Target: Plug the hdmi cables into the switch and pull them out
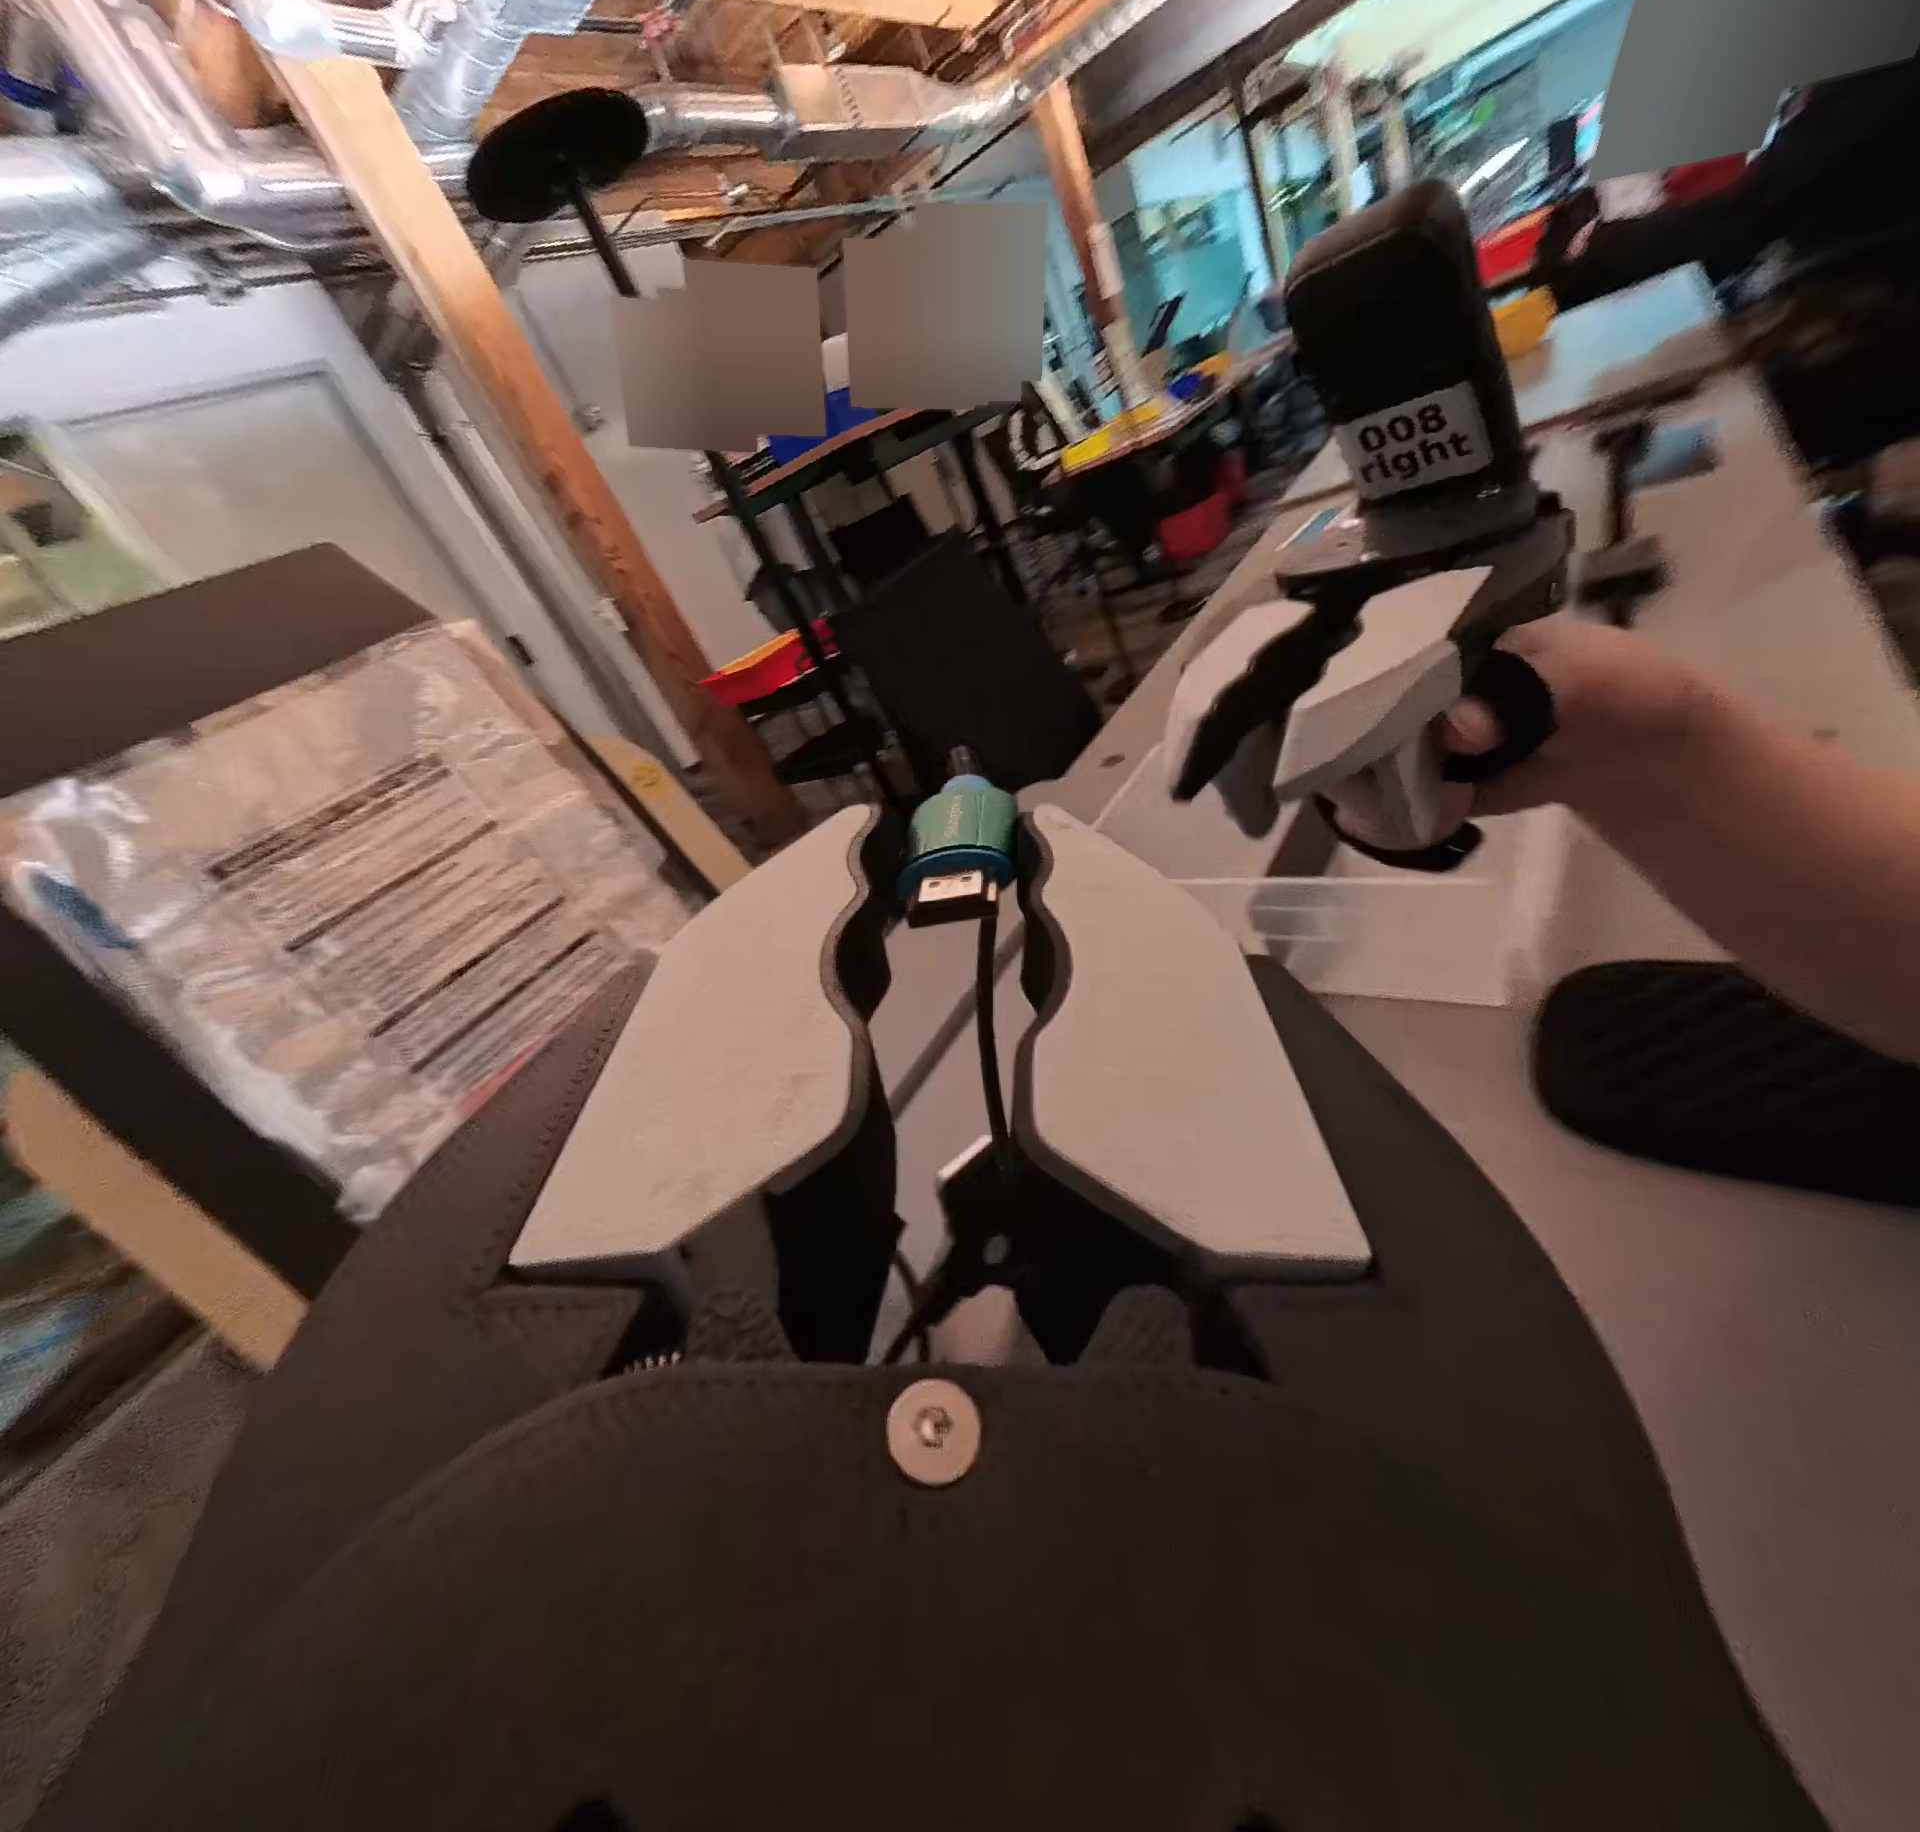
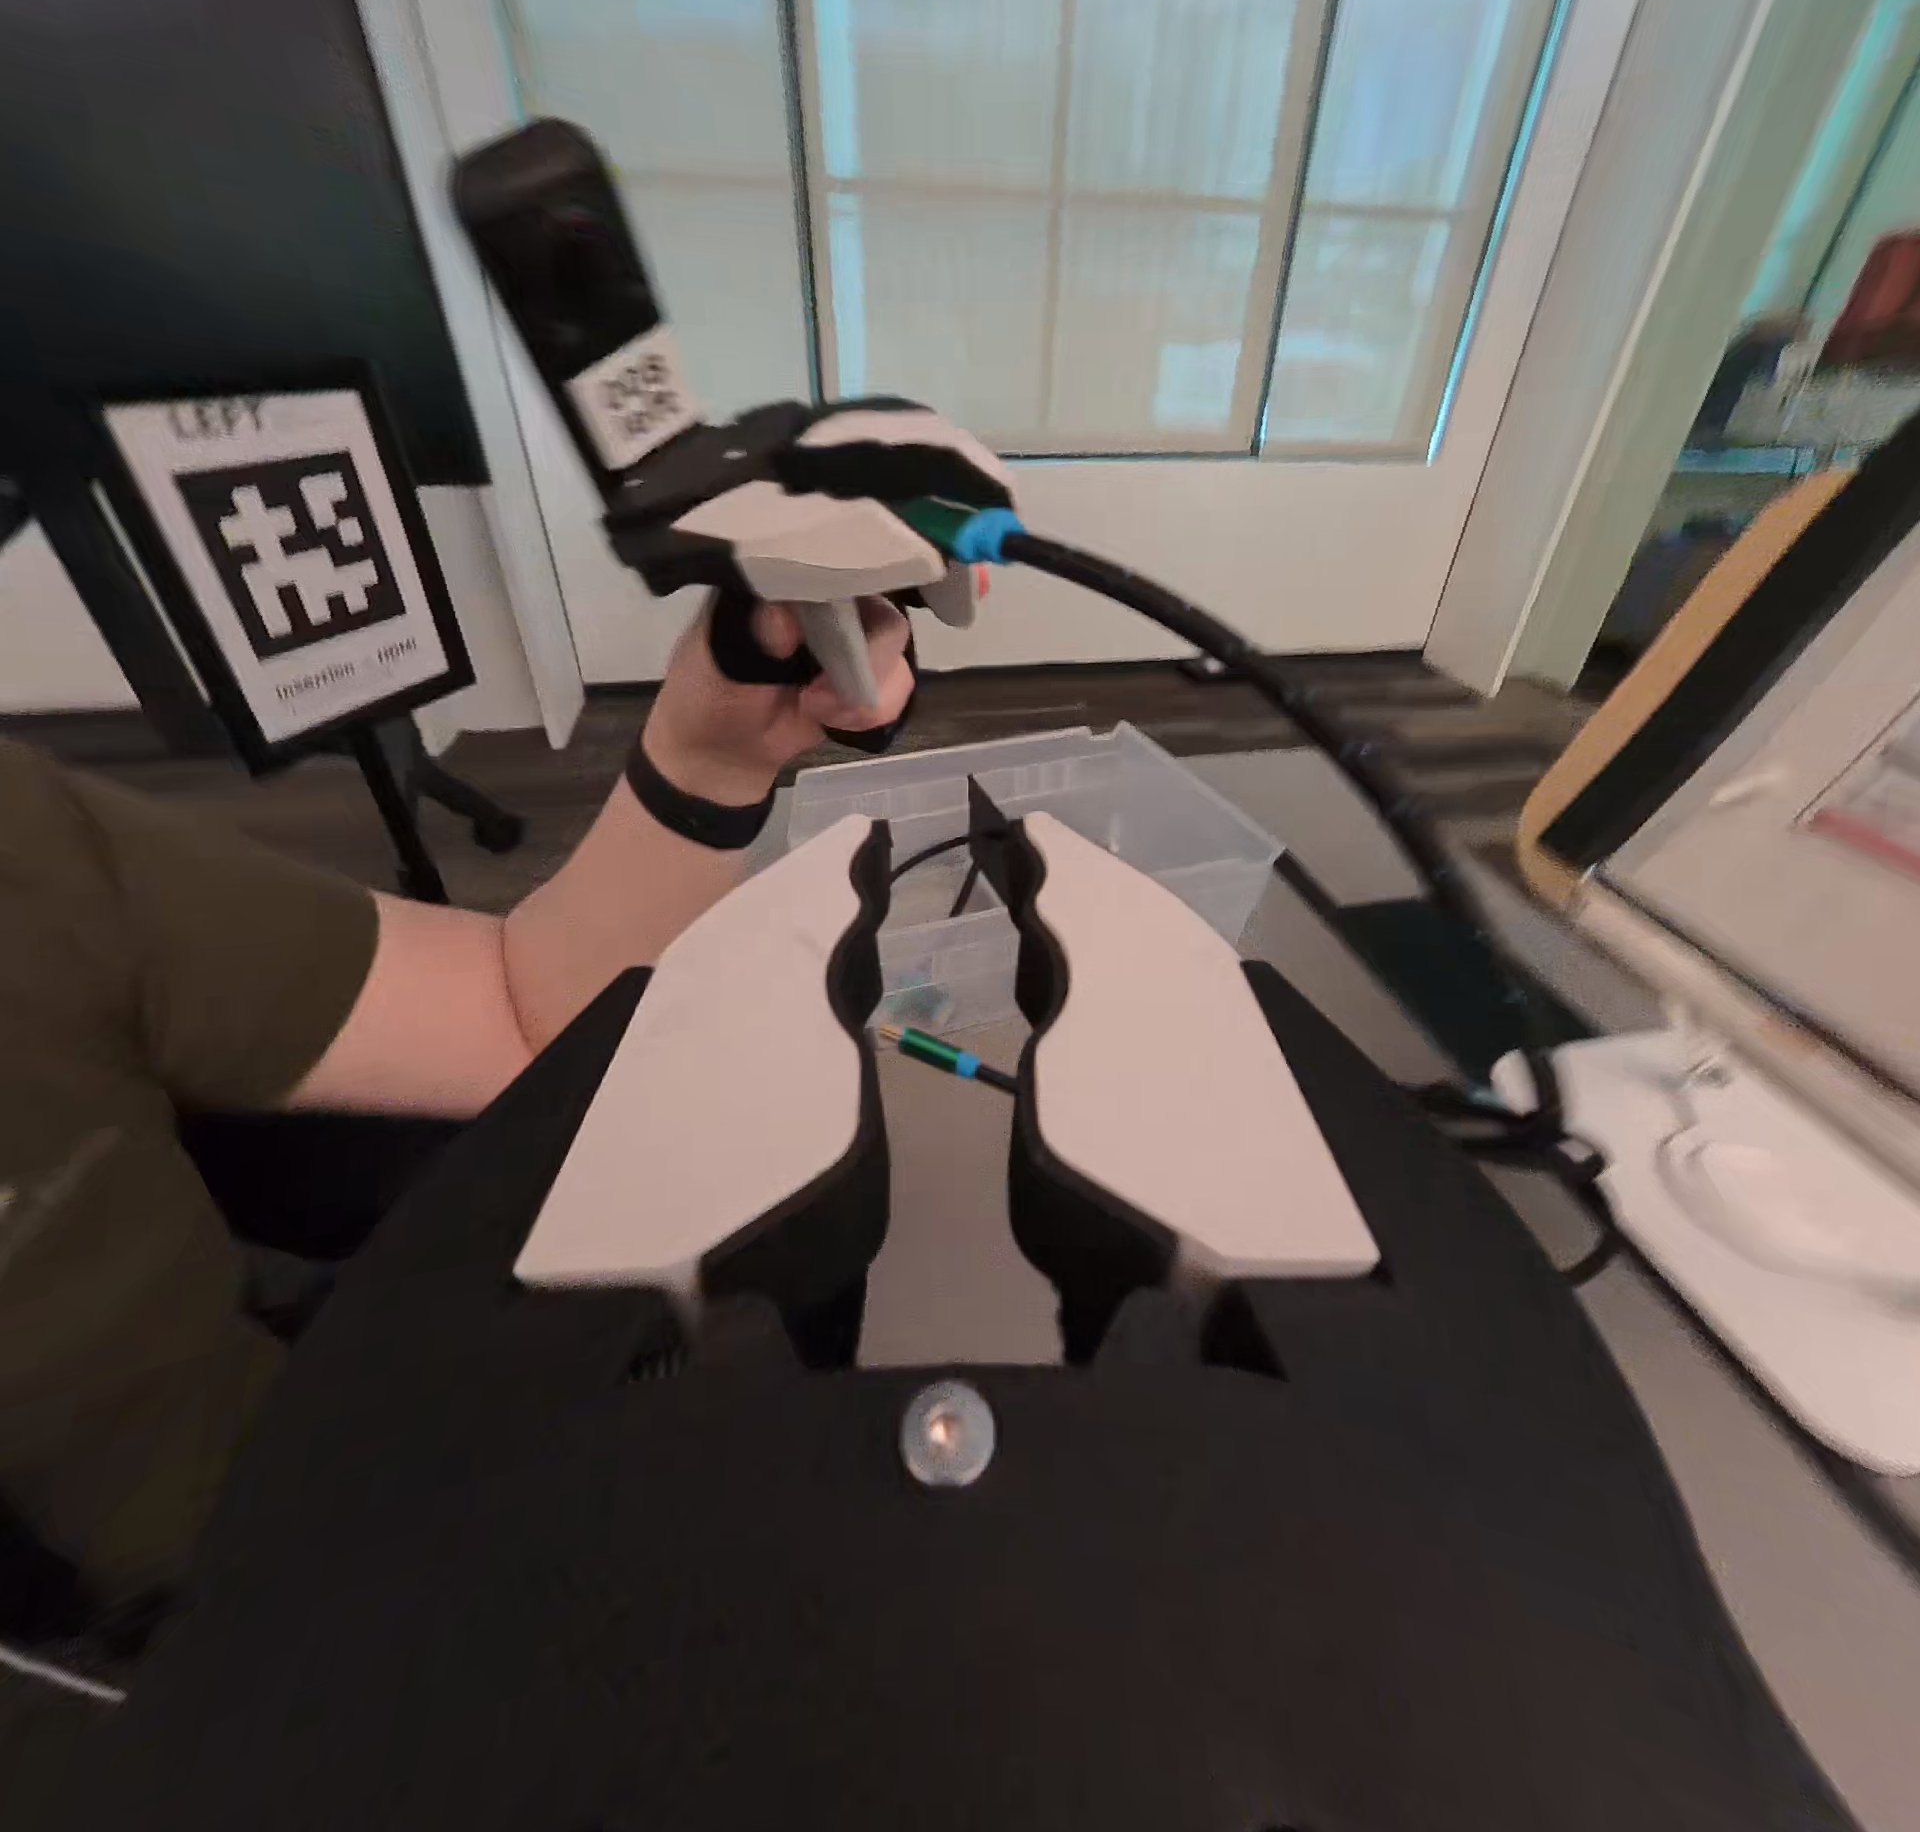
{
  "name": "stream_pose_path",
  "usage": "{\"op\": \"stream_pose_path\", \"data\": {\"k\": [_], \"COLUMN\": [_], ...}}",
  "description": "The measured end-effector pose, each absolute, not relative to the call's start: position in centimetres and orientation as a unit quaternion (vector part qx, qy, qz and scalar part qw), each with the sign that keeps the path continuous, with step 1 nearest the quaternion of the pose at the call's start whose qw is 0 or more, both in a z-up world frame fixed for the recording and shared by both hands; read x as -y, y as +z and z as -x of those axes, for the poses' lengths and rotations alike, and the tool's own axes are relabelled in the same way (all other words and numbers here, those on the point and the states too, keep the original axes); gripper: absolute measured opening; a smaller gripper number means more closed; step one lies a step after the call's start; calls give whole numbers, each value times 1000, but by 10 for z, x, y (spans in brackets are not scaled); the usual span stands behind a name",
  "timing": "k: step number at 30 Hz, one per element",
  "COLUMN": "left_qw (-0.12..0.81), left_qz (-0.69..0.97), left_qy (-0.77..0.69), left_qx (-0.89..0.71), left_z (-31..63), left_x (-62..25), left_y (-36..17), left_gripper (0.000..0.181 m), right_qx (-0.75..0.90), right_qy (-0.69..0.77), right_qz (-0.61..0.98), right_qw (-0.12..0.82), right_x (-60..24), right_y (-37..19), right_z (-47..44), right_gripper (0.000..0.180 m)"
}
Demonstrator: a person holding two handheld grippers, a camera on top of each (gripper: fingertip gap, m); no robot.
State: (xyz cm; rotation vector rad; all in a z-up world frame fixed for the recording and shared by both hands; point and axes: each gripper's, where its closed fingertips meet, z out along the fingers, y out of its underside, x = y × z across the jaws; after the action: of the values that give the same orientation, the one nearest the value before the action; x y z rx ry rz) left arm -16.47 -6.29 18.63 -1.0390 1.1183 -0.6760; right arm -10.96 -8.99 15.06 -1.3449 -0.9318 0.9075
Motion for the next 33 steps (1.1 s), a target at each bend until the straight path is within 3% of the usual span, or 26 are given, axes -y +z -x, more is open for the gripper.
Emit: {"op": "stream_pose_path", "data": {"k": [5,8,12,18,28,33], "left_qw": [615,579,533,510,546,538], "left_qz": [418,384,342,321,375,394], "left_qy": [-424,-480,-545,-598,-512,-492], "left_qx": [-517,-536,-550,-529,-547,-559], "left_z": [174,169,155,133,115,112], "left_x": [82,101,127,135,108,104], "left_y": [191,191,191,189,163,155], "left_gripper": [21,21,21,20,20,20], "right_qx": [391,369,352,439,412,386], "right_qy": [332,319,348,430,480,503], "right_qz": [474,461,492,465,419,428], "right_qw": [716,741,716,637,652,644], "right_x": [105,94,60,73,101,99], "right_y": [195,197,170,135,161,167], "right_z": [60,30,19,85,118,112], "right_gripper": [23,23,25,32,37,26]}}
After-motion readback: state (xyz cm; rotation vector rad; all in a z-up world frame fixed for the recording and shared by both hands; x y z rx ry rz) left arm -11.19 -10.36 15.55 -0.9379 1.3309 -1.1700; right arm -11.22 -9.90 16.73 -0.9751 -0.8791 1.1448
